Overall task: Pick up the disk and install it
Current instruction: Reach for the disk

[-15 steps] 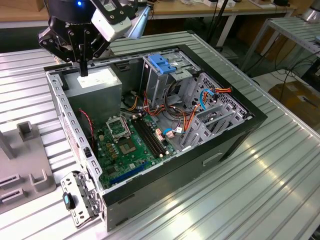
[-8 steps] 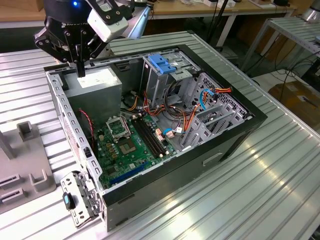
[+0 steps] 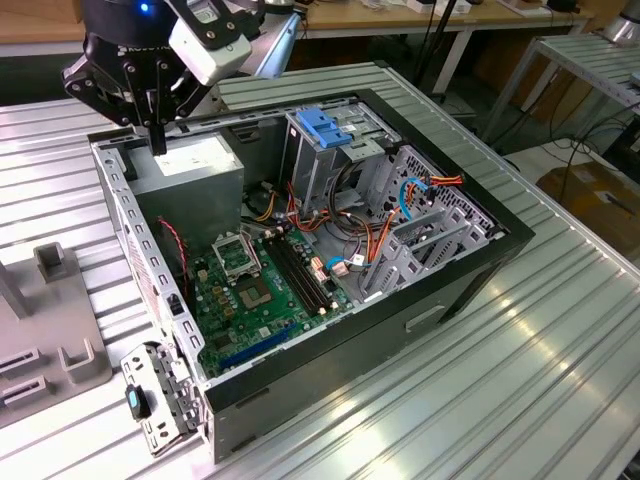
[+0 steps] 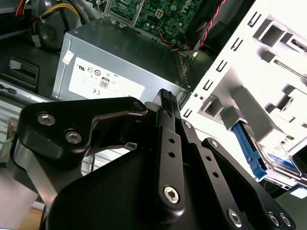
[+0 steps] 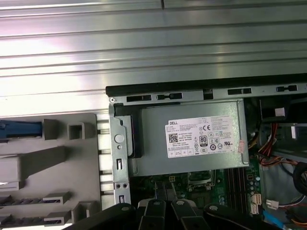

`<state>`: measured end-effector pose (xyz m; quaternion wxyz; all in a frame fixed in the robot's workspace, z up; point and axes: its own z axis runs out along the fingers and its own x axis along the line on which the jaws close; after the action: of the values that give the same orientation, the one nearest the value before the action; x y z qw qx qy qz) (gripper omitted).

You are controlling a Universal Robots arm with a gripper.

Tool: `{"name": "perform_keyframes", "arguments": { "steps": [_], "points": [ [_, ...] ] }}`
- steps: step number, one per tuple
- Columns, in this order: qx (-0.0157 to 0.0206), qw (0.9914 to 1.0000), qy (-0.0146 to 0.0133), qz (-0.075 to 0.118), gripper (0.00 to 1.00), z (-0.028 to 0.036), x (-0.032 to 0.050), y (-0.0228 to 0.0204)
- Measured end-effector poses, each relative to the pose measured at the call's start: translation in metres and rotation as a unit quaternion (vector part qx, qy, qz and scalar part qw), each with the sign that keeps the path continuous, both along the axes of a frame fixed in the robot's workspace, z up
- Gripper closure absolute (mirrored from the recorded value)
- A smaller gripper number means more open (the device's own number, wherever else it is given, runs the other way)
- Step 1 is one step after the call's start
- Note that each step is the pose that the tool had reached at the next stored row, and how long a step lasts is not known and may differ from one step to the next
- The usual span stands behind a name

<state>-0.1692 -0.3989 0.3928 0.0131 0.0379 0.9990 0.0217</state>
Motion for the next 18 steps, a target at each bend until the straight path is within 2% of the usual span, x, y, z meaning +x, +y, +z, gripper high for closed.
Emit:
{"name": "perform_keyframes", "arguments": {
  "steps": [13,18],
  "points": [
    [0.0000,1.00000,0.0000,0.000,0.89,-0.0002,-0.0172,0.0000],
    [0.0000,1.00000,0.0000,0.000,0.89,-0.0001,-0.0175,0.0000]
  ]
}}
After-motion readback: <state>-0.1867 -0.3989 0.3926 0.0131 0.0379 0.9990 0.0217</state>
